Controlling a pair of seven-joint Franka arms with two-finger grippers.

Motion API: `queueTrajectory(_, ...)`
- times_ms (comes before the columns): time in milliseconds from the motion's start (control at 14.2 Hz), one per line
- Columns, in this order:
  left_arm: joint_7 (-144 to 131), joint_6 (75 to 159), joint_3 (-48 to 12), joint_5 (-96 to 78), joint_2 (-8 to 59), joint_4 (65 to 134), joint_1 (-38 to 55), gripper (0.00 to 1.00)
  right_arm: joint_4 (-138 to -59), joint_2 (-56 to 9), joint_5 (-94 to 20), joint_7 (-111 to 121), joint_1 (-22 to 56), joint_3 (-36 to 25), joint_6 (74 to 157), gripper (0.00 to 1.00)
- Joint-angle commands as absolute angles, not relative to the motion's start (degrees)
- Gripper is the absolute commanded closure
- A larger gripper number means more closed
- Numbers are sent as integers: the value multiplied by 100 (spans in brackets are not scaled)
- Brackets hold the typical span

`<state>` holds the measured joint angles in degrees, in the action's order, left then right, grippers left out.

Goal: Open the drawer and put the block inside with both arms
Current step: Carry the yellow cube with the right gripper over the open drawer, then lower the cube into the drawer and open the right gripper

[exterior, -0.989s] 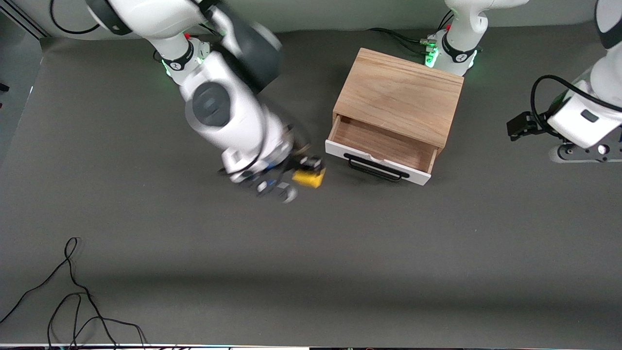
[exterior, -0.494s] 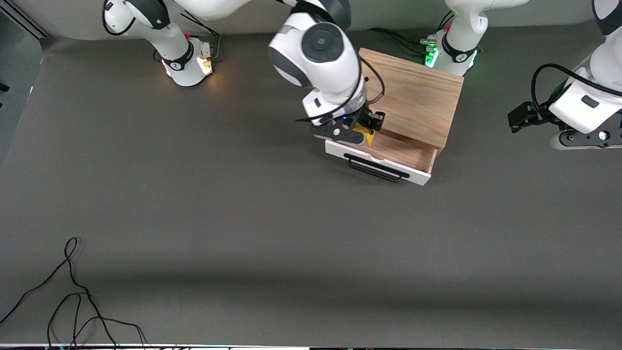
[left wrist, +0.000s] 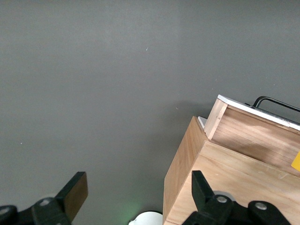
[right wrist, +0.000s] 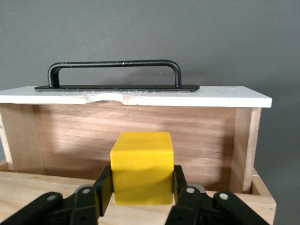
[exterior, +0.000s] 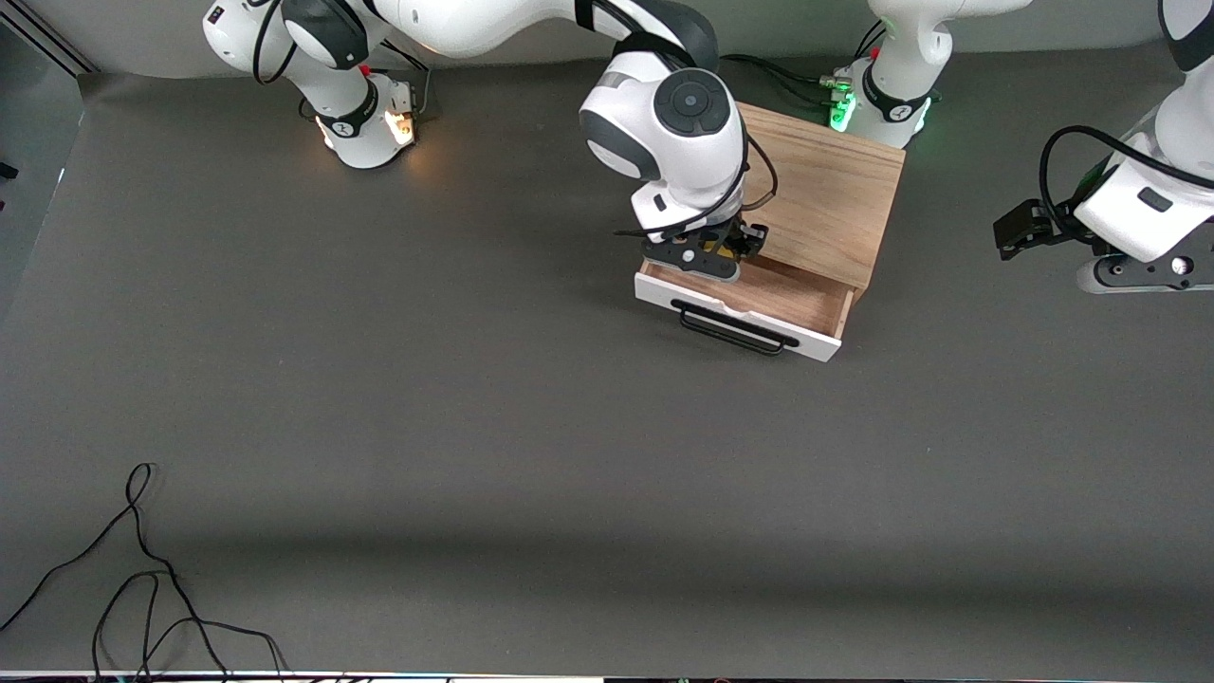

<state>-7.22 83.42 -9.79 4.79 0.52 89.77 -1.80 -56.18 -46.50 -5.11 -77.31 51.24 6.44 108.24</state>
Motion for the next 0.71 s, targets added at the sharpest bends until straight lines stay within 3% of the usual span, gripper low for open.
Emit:
queueTrajectory(0,-589,8446,-958,404,-105,9149,-211,1,-5502,-4772,-387,-7954,5220,589,10854,79)
queueTrajectory(636,-589,8446,-958,404,-105,9149,-211,1,-5642,-4922,-167,-8007,5229,589,10881,66)
